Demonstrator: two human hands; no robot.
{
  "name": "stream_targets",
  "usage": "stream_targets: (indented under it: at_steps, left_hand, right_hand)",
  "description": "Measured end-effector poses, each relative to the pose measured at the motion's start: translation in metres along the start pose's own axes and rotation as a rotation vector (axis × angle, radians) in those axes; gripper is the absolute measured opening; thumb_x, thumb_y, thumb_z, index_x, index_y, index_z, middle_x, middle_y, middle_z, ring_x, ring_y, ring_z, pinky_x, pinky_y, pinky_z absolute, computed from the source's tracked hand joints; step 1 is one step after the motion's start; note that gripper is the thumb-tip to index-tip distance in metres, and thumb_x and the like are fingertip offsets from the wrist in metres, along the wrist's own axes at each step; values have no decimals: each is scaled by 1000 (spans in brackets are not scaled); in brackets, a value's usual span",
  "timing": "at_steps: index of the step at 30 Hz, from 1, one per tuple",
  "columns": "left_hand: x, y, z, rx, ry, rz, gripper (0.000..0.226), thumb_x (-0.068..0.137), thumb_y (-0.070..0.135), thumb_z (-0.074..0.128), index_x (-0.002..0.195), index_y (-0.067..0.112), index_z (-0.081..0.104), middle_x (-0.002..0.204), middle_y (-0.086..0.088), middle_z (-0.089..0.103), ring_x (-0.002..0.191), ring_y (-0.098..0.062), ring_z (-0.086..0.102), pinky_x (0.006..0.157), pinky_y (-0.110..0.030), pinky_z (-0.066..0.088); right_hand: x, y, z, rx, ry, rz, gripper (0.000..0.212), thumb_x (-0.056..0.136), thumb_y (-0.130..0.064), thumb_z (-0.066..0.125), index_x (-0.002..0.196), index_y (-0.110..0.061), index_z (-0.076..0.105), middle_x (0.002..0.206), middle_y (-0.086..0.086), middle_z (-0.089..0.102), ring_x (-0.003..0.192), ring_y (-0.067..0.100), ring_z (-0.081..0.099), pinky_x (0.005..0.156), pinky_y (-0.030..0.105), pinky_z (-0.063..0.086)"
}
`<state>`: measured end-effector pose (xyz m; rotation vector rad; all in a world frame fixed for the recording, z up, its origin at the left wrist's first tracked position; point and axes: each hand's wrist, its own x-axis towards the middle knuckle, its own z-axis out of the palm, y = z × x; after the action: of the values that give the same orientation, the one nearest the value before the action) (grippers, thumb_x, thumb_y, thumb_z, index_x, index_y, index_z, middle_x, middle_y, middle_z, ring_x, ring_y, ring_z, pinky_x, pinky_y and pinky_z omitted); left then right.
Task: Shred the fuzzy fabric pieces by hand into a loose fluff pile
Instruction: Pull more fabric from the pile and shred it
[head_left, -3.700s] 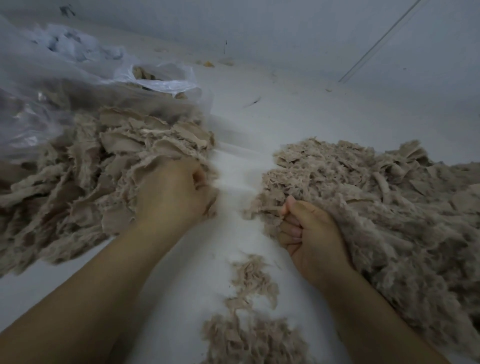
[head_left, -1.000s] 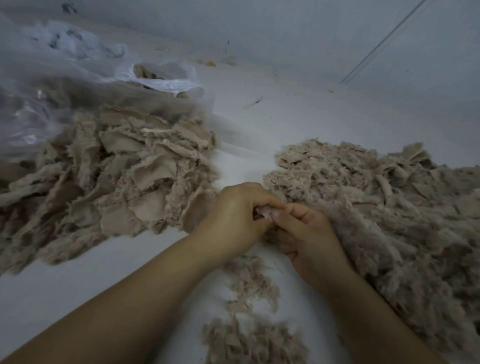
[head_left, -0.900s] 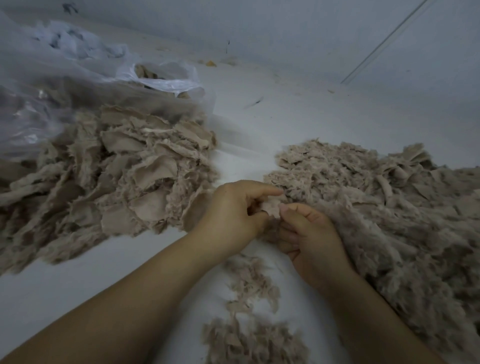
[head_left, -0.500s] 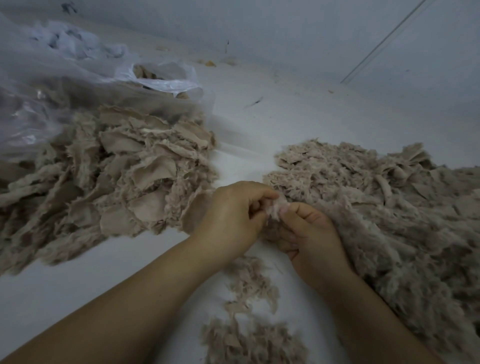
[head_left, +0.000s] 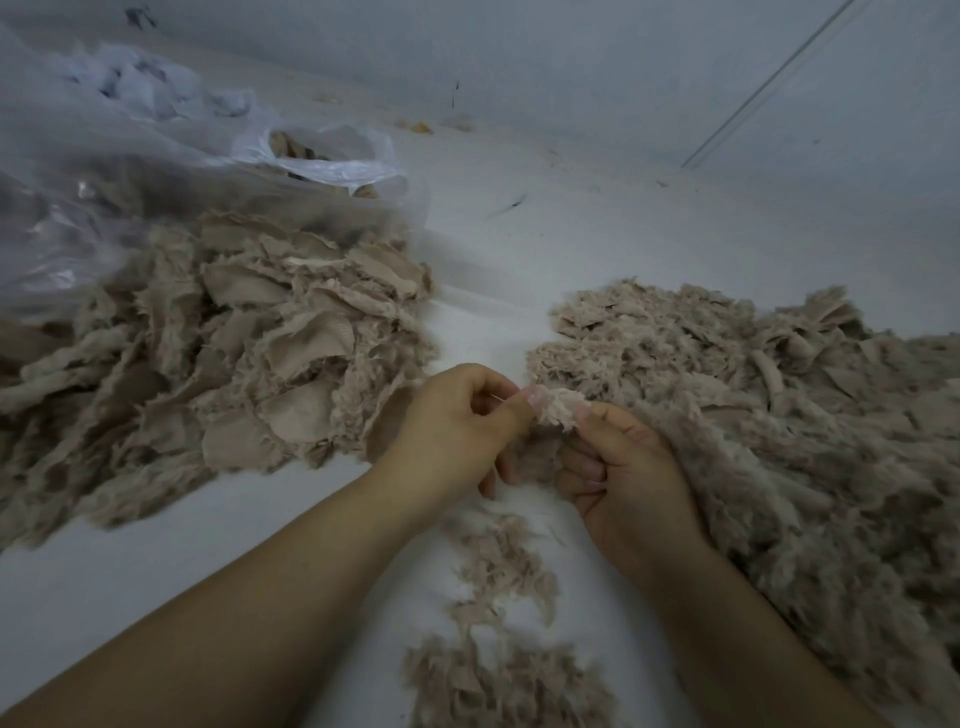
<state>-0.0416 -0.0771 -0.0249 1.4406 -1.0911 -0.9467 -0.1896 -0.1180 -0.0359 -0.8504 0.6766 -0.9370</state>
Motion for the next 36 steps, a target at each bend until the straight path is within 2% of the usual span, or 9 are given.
stream_targets:
  at_steps: [4, 9, 12, 14, 17, 21, 28, 32, 36]
  left_hand:
    - [2, -1, 10, -391, -82, -145, 15, 90, 9, 66, 97, -2, 58, 56, -13, 62, 38, -21, 49, 37, -21, 38]
    - [8, -5, 5, -450, 38, -11, 19, 83, -8, 68, 93, 2, 56, 51, -7, 55, 40, -19, 52, 38, -23, 38]
    - [7, -4, 4, -430, 48, 9, 15, 84, -2, 70, 92, 2, 58, 54, -11, 55, 39, -19, 51, 37, -24, 37]
    - [6, -3, 6, -444, 32, 20, 15, 83, -1, 70, 92, 0, 58, 54, -13, 55, 39, -19, 51, 37, -23, 38]
    - [4, -1, 9, -452, 3, 43, 15, 83, -1, 71, 91, -1, 58, 54, -14, 54, 40, -21, 51, 38, -24, 40]
    - [4, 2, 9, -503, -11, 56, 22, 78, 6, 73, 91, -1, 57, 51, -11, 53, 40, -20, 51, 38, -24, 40]
    - [3, 2, 8, -589, -28, 90, 21, 74, 6, 71, 90, 3, 59, 55, -8, 59, 40, -17, 53, 38, -23, 40]
    - [3, 1, 11, -548, -31, 96, 12, 85, -10, 63, 89, 1, 60, 68, -15, 61, 48, -20, 57, 43, -25, 46]
    - [0, 1, 14, -479, -58, 116, 15, 82, -13, 64, 90, -1, 60, 65, -10, 62, 48, -21, 59, 44, -26, 49]
  right_hand:
    - [-1, 1, -1, 6, 3, 23, 37, 96, -4, 46, 64, -12, 63, 52, -1, 36, 40, 4, 28, 36, 15, 24]
    - [-2, 1, -3, -58, 15, -3, 12, 94, 1, 50, 92, -7, 59, 59, -1, 36, 43, 4, 31, 37, 16, 28]
    - [-1, 1, -5, -200, -60, -63, 44, 85, 12, 57, 122, -11, 58, 59, 12, 40, 47, 15, 38, 44, 19, 33]
    - [-1, 2, -5, -203, -127, -78, 46, 83, 8, 63, 126, -6, 58, 69, 29, 46, 62, 31, 48, 56, 28, 42]
    - [-3, 2, -3, -162, -243, -97, 21, 94, 1, 54, 110, 6, 66, 78, 24, 59, 75, 34, 63, 71, 29, 54]
    - [-9, -3, 1, -134, -245, -51, 35, 99, 0, 41, 78, 1, 69, 68, 11, 67, 50, 4, 61, 49, 12, 47]
    - [2, -2, 1, 29, 80, 49, 28, 101, -8, 41, 75, -10, 52, 51, -5, 40, 39, 2, 28, 37, 14, 22]
    - [1, -3, -1, 59, -5, 111, 32, 92, -37, 54, 72, -12, 58, 54, -5, 39, 40, 3, 28, 36, 14, 26]
    - [-2, -1, 1, -22, -50, 26, 25, 93, -21, 56, 79, -4, 68, 47, 0, 50, 37, 3, 36, 36, 14, 31]
